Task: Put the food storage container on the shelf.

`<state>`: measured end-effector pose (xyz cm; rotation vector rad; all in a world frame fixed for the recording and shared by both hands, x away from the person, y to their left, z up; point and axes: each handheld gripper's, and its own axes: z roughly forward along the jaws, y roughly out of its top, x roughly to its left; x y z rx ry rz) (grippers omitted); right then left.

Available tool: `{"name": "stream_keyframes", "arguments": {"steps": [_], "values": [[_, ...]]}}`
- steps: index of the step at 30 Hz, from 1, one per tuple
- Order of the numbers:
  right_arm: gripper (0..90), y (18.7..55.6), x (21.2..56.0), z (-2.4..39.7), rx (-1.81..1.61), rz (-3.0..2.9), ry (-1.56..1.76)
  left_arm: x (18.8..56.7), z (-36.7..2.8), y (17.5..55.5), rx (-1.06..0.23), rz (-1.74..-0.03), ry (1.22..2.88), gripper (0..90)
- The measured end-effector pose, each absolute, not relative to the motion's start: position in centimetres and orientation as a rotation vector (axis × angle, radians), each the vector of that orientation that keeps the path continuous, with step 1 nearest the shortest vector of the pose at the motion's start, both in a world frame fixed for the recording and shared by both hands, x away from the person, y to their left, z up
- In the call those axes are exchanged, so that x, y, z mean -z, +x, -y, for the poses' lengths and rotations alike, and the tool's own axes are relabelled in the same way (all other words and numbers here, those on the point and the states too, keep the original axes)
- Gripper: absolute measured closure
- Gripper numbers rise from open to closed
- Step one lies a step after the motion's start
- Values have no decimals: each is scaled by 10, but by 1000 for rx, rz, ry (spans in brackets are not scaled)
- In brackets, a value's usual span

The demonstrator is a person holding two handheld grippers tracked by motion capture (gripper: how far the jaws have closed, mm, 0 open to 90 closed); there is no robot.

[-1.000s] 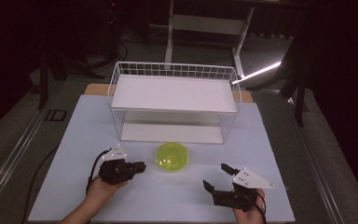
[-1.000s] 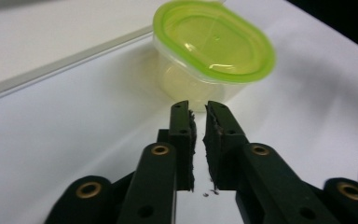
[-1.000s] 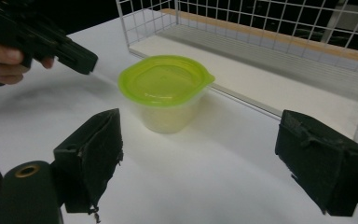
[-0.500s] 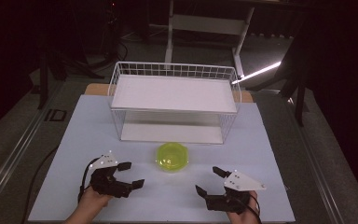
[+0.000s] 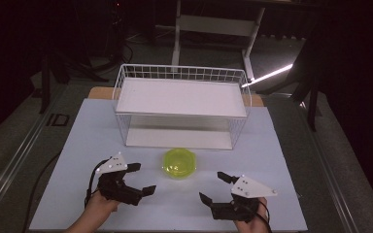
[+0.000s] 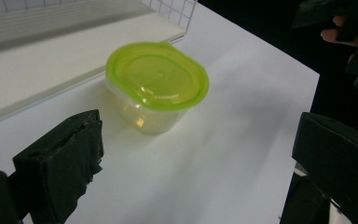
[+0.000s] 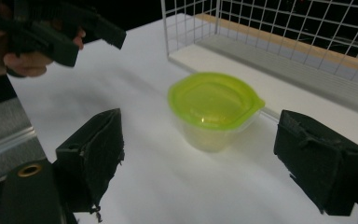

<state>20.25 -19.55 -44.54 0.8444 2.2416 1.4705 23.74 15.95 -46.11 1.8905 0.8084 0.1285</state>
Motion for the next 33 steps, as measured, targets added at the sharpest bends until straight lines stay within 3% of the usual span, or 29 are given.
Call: {"name": "stream_keyframes", "arguments": {"steps": [17,33], "values": [[138,249,423,181,-1507,-2216,910,438,-152,270,-97,-816,1838,29],[161,292,446,164,-1541,-2259,1077,450,-138,300,-83,-895,1853,32]]}}
